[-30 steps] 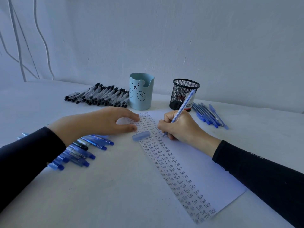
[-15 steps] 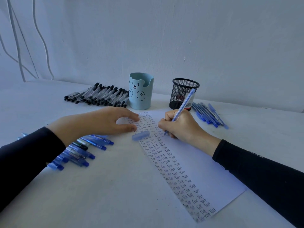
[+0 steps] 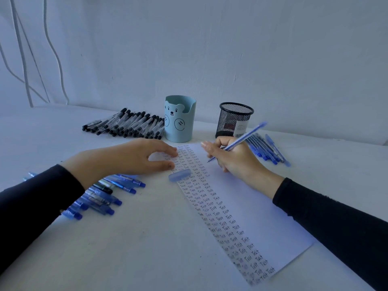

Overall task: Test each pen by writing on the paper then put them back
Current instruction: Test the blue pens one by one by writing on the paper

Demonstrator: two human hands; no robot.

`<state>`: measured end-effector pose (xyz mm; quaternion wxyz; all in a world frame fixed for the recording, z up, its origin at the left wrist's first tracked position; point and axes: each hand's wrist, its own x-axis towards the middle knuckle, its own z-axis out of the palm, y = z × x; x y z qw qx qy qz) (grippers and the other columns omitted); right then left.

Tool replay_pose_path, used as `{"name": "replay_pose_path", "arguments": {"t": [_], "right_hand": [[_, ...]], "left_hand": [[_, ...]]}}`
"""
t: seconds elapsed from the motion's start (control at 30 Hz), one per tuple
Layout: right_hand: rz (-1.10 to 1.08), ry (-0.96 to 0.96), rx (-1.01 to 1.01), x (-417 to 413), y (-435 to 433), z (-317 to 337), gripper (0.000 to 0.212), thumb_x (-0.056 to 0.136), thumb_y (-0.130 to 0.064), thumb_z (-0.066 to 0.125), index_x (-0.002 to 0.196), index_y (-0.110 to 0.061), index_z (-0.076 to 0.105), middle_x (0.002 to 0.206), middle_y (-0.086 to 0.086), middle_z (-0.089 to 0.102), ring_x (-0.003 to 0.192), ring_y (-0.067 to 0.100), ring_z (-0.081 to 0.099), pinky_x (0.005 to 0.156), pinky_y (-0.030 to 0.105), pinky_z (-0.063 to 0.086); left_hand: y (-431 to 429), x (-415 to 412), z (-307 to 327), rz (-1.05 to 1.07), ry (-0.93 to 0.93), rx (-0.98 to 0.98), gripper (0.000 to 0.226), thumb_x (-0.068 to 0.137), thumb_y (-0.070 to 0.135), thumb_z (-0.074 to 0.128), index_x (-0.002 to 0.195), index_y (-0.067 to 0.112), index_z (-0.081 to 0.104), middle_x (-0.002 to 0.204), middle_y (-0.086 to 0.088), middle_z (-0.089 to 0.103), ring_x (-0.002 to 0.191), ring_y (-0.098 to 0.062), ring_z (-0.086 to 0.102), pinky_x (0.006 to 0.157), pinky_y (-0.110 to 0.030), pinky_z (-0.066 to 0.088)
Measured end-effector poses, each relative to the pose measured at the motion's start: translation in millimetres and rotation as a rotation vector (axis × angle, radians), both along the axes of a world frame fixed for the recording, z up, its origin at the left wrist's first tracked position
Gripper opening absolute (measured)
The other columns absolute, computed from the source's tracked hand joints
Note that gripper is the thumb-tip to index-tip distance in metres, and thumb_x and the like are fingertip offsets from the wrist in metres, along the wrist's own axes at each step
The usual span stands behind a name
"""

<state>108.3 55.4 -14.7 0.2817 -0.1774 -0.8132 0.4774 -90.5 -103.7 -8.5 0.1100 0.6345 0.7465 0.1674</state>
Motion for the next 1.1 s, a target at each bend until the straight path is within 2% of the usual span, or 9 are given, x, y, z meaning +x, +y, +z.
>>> {"name": "replay_pose_path", "arguments": {"t": [0.1, 0.23, 0.33, 0.4, 0.5, 0.57, 0.7, 0.8, 1.1], "right_hand": [[0.088, -0.01, -0.065, 3.8, 9.2, 10.1, 0.018, 0.087, -0.019, 0.073, 0.091, -0.004, 0.064, 0.064, -0.003, 0.067, 0.055, 0.008, 0.058, 0.056, 0.019, 0.048], [0.239, -0.047, -0.188, 10.7, 26.5, 18.9, 0.033, 0.097, 0.0, 0.053, 0.128, -0.01, 0.058, 0.114, 0.009, 0.069, 0.101, 0.015, 0.066, 0.084, 0.027, 0.056], [0.235, 0.005, -0.457, 11.5, 30.7, 27.3, 0.034, 0.102, -0.003, 0.039, 0.126, -0.011, 0.061, 0.111, 0.01, 0.069, 0.101, 0.018, 0.066, 0.086, 0.034, 0.058], [0.22, 0.011, -0.494, 11.7, 32.1, 31.5, 0.028, 0.101, -0.013, 0.045, 0.124, -0.012, 0.061, 0.106, 0.006, 0.067, 0.095, 0.018, 0.065, 0.083, 0.034, 0.057], [0.233, -0.107, -0.107, 12.0, 31.2, 31.7, 0.026, 0.1, -0.01, 0.053, 0.12, -0.026, 0.059, 0.107, -0.002, 0.072, 0.086, 0.014, 0.062, 0.075, 0.027, 0.053], [0.254, -0.224, 0.189, 11.7, 25.5, 28.0, 0.028, 0.1, -0.012, 0.053, 0.117, -0.034, 0.054, 0.108, -0.01, 0.074, 0.092, 0.012, 0.063, 0.084, 0.025, 0.048], [0.269, -0.264, 0.501, 8.1, 17.8, 17.7, 0.017, 0.097, -0.012, 0.06, 0.107, -0.022, 0.068, 0.103, -0.011, 0.066, 0.101, -0.002, 0.058, 0.097, 0.022, 0.045], [0.285, -0.315, 0.57, 6.8, 19.1, 12.4, 0.016, 0.094, -0.01, 0.063, 0.102, -0.02, 0.072, 0.096, -0.01, 0.055, 0.095, 0.002, 0.055, 0.097, 0.027, 0.047], [0.341, -0.297, 0.509, 2.8, 1.6, 11.3, 0.025, 0.094, -0.011, 0.063, 0.115, -0.022, 0.071, 0.099, -0.001, 0.061, 0.096, 0.008, 0.058, 0.096, 0.027, 0.046]], "left_hand": [[0.1, -1.4, -0.3, -0.003, -0.006, -0.003, 0.068, 0.07, 0.078, 0.045, 0.128, 0.044, 0.054, 0.133, 0.036, 0.046, 0.123, 0.011, 0.042, 0.098, -0.012, 0.03], [0.4, 0.7, 0.5, 0.001, 0.006, -0.008, 0.058, 0.078, 0.067, 0.05, 0.13, 0.042, 0.054, 0.135, 0.032, 0.046, 0.122, 0.01, 0.043, 0.1, -0.013, 0.032], [0.2, 1.4, 1.3, 0.01, 0.008, -0.01, 0.057, 0.079, 0.066, 0.051, 0.13, 0.042, 0.054, 0.137, 0.032, 0.046, 0.124, 0.009, 0.043, 0.106, -0.019, 0.033], [0.2, 1.3, 0.5, 0.011, 0.015, -0.01, 0.05, 0.084, 0.06, 0.055, 0.131, 0.041, 0.055, 0.137, 0.031, 0.046, 0.124, 0.009, 0.042, 0.104, -0.016, 0.031], [0.1, 1.0, 0.5, 0.014, 0.008, 0.005, 0.045, 0.087, 0.054, 0.057, 0.13, 0.041, 0.055, 0.138, 0.03, 0.047, 0.123, 0.008, 0.043, 0.104, -0.017, 0.032], [-0.4, 1.2, 0.5, 0.015, 0.004, -0.001, 0.046, 0.086, 0.055, 0.057, 0.13, 0.041, 0.055, 0.138, 0.029, 0.047, 0.123, 0.007, 0.044, 0.104, -0.018, 0.033], [0.1, 1.4, 1.1, 0.007, 0.019, -0.003, 0.047, 0.086, 0.056, 0.056, 0.13, 0.041, 0.054, 0.138, 0.028, 0.047, 0.121, 0.008, 0.044, 0.097, -0.014, 0.034], [0.1, 1.2, 1.0, 0.013, 0.019, 0.001, 0.045, 0.087, 0.054, 0.057, 0.13, 0.041, 0.055, 0.138, 0.028, 0.047, 0.122, 0.008, 0.043, 0.102, -0.016, 0.033], [0.5, 0.4, 0.0, -0.004, 0.024, 0.011, 0.042, 0.09, 0.049, 0.057, 0.131, 0.038, 0.056, 0.138, 0.027, 0.048, 0.123, 0.009, 0.043, 0.096, -0.007, 0.03]]}}
